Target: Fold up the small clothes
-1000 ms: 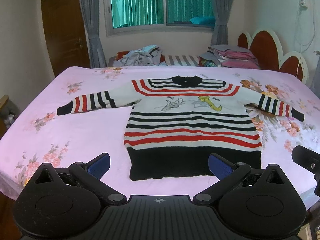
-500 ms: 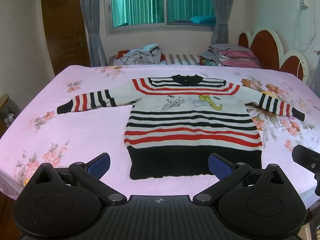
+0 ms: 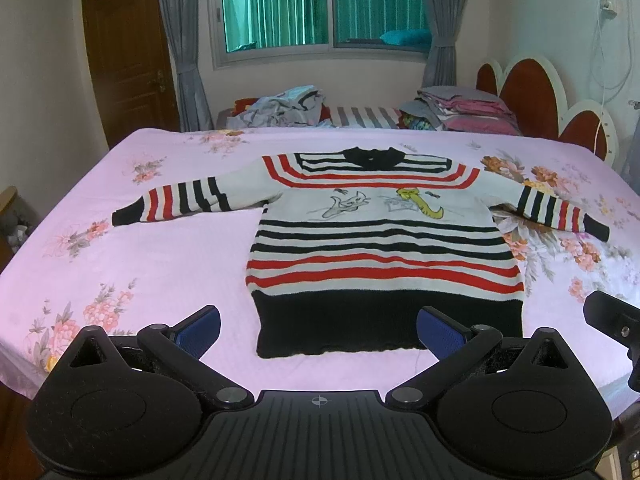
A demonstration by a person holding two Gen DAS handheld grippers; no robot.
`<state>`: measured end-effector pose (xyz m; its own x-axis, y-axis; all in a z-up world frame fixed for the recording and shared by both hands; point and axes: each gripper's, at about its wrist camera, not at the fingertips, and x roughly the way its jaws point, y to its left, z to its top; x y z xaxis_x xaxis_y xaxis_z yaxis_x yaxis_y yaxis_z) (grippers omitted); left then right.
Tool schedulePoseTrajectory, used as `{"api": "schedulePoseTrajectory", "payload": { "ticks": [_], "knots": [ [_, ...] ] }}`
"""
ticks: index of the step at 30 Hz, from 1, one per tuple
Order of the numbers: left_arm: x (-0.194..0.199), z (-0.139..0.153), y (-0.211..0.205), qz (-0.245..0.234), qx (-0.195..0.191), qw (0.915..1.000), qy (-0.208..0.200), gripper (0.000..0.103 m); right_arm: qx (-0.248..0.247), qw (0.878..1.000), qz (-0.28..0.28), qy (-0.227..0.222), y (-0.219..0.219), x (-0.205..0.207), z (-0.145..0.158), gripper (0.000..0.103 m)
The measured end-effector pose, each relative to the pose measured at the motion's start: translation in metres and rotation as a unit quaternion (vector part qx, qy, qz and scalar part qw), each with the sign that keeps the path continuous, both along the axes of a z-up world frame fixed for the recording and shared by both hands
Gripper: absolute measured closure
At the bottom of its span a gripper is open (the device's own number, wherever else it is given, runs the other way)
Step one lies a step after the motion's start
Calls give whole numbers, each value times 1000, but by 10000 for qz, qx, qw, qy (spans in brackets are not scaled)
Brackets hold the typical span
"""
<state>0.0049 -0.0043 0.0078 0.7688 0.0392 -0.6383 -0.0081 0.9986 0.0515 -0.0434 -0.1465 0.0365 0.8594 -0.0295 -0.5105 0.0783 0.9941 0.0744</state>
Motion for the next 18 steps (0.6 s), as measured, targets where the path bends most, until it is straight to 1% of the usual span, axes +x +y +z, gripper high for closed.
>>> {"api": "schedulePoseTrajectory", "payload": {
  "ticks": [18],
  "knots": [
    [2,-1,3,4,-19,10000,2,0,16,10000,2,15,0,0,-3,0]
  ]
}}
